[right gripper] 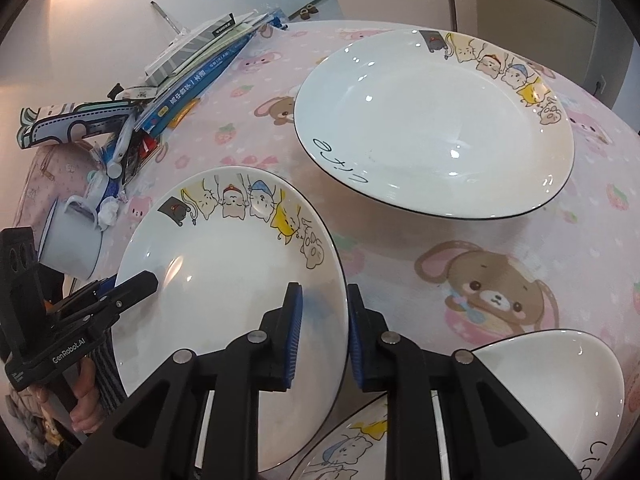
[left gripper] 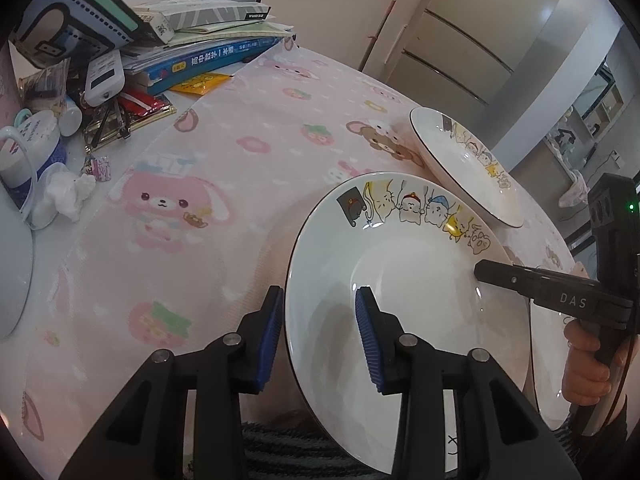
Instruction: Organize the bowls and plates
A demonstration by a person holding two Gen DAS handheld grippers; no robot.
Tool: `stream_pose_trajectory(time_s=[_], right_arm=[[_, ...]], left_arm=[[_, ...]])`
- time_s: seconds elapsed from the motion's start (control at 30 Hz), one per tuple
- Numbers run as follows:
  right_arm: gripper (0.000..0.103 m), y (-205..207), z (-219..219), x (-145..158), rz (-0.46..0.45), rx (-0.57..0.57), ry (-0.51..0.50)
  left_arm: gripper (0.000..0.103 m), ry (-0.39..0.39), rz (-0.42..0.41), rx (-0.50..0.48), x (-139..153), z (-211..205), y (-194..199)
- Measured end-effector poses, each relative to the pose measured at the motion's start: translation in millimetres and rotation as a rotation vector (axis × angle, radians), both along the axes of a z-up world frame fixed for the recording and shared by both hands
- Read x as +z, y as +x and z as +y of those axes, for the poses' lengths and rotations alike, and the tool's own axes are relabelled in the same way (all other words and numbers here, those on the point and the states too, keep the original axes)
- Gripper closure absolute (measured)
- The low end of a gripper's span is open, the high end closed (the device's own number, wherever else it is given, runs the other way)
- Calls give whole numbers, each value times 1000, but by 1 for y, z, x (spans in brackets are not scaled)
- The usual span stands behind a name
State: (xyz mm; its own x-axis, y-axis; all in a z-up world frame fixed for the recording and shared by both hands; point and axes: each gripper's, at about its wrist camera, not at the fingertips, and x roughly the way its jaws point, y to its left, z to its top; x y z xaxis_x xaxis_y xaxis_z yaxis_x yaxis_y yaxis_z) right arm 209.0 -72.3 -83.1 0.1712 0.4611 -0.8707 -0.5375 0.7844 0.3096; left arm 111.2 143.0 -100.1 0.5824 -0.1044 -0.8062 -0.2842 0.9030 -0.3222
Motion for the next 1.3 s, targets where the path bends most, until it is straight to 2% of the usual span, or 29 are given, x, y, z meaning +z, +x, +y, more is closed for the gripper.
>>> stream_pose_trajectory(time_s=[0.07,0.13,0.27,0.47,0.6,0.77,0.97,1.13,1.3], right_arm=[[83,0,0,0,-11,0,4],[84,1,-2,0,-11,-3,16],[86,5,-6,0,7,-44,56],[84,0,-2,0,-28,-62,23],[86,-3,-7,1,-43,-59,61],[86,-9,-11,11,-59,-71,94],[86,-20,-24,33,-53,-107,126],[86,-35,-45,53,-41,-152,147],[86,-54,-70,78,-43,-190,171]], left_arm=[[78,24,10,14,0,-1,0],[80,9,8,23,0,3,-1],[80,30,12,27,0,-1,-1],[81,19,6,34,0,2,-1],[85,-32,-18,51,-1,10,-6],[85,-16,-81,45,10,8,-13],[85,-8,-147,12,29,1,-21],[85,-39,-138,-25,48,-10,-22],[85,22,-167,-58,90,-35,-33]])
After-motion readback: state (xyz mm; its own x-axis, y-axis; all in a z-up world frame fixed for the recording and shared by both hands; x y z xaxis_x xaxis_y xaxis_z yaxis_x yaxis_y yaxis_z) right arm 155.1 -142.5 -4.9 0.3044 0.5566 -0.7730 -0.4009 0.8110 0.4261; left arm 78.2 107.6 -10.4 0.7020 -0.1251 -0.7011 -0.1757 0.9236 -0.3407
